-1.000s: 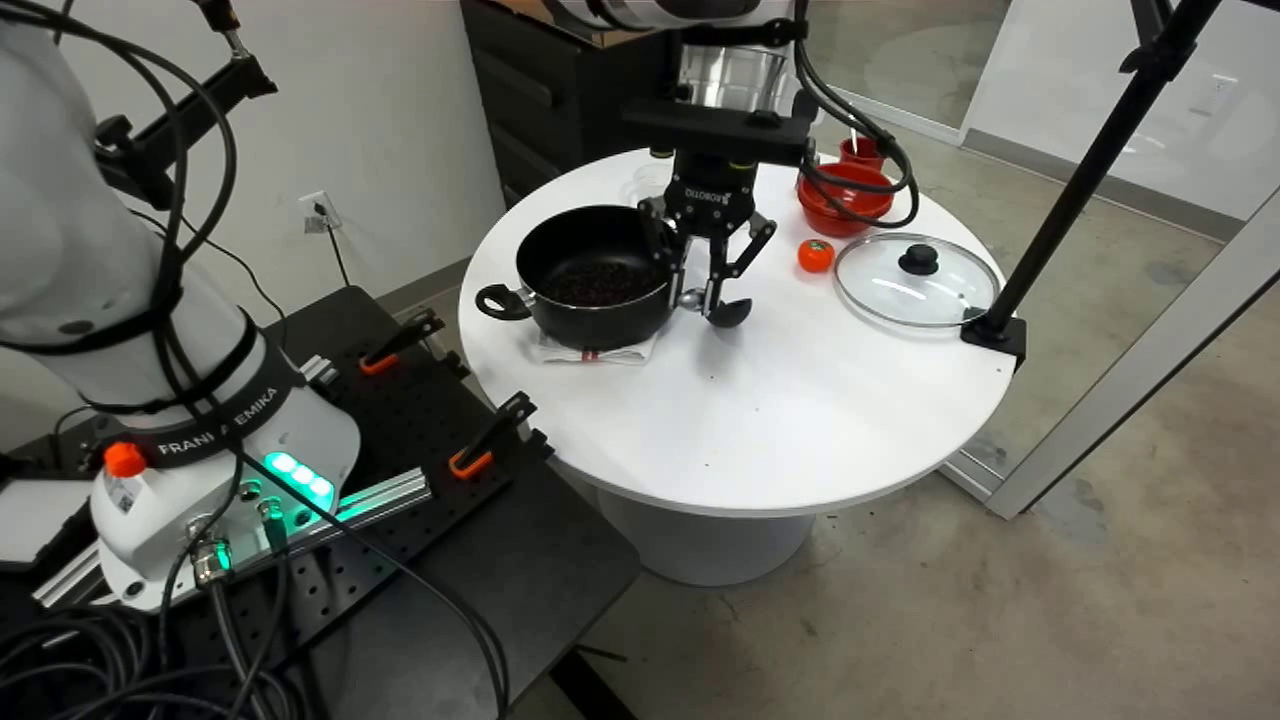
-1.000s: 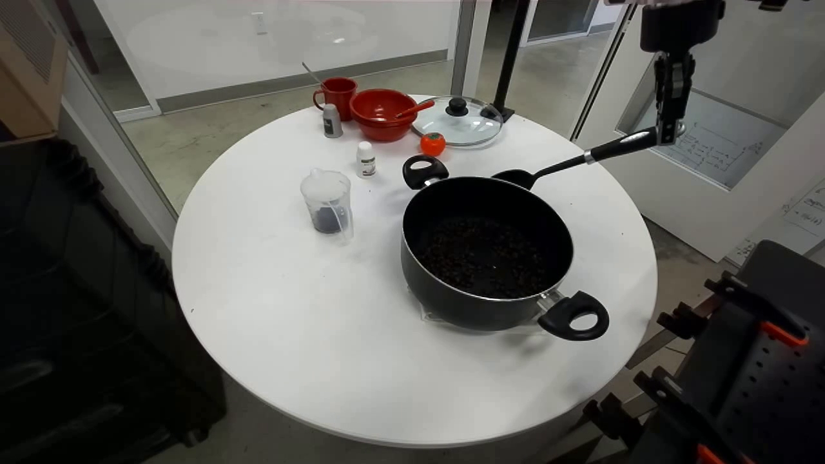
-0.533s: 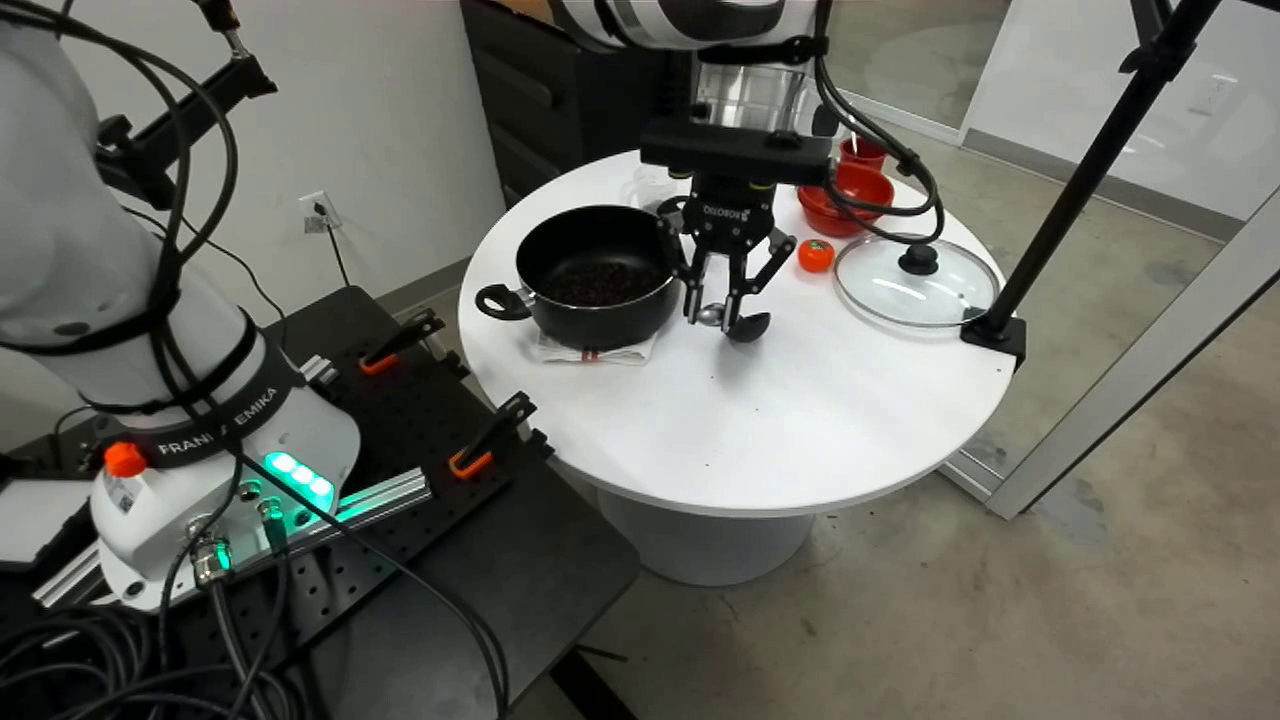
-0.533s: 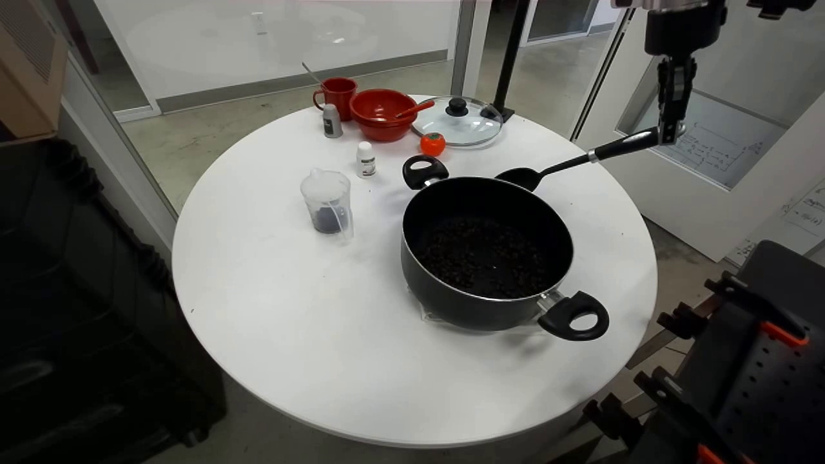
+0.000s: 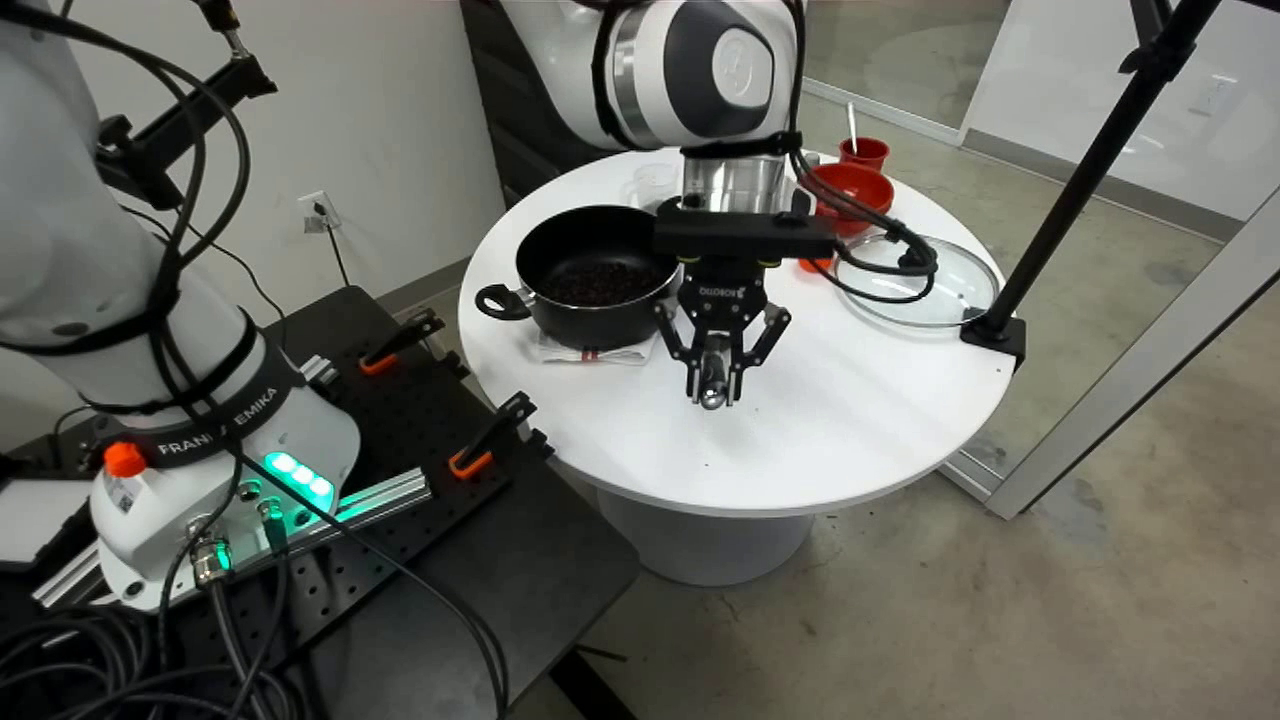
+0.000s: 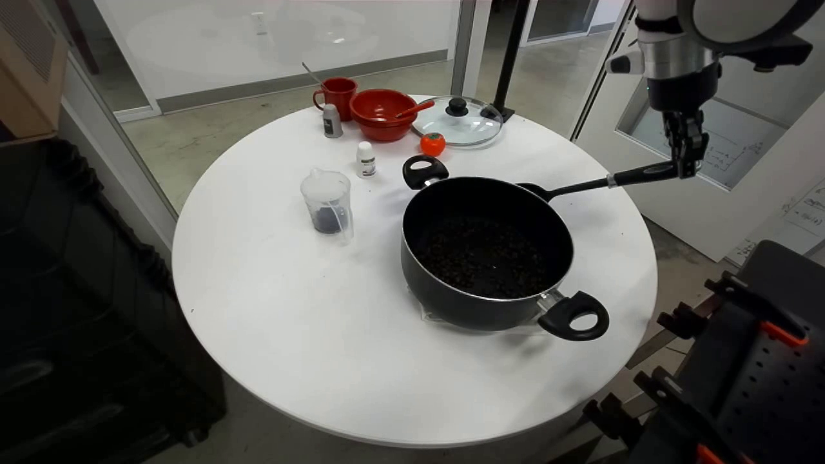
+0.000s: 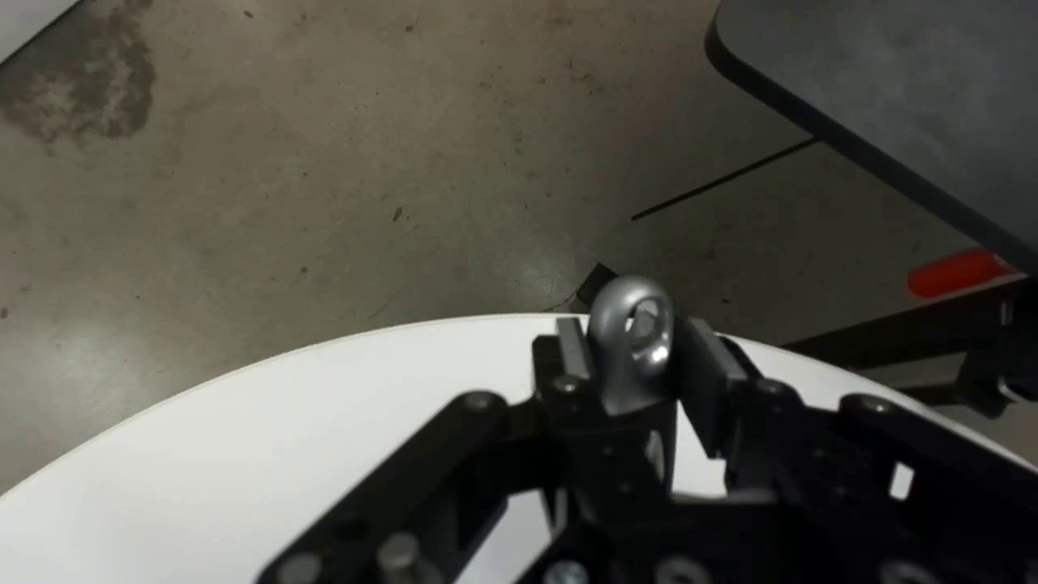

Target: Use the dishing spoon to mix in the pot

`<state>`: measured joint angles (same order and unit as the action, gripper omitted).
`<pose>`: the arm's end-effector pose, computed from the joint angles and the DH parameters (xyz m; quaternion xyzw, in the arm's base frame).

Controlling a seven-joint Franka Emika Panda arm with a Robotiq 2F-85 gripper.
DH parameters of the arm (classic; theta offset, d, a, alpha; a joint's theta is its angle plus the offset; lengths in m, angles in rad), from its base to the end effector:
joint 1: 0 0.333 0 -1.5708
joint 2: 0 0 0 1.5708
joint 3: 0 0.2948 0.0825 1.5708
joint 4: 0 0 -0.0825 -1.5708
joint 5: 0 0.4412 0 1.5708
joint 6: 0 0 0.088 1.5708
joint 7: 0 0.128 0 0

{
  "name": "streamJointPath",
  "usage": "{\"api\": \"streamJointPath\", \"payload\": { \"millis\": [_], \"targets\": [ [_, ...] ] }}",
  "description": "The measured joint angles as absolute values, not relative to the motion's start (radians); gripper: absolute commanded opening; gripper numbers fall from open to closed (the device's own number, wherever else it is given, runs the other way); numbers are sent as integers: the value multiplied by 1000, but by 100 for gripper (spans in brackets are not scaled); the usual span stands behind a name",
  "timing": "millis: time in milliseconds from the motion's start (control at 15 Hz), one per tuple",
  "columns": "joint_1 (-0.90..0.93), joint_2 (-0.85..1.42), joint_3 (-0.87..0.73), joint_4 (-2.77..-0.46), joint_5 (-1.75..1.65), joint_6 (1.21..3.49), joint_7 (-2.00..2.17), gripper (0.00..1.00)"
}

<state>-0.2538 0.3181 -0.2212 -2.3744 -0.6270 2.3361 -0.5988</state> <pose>0.4145 -0.2474 0.0828 0.9116 0.3052 -0.2582 0.0964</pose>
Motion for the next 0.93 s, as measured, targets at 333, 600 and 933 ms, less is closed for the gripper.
{"api": "streamJointPath", "payload": {
  "millis": [333, 600, 933],
  "targets": [
    [-254, 409, -232, -2367, -757, 2376, -551, 8],
    [-259, 472, -237, -2346, -829, 2386, -503, 8],
    [-285, 548, -208, -2302, -828, 2397, -531, 8]
  ]
}}
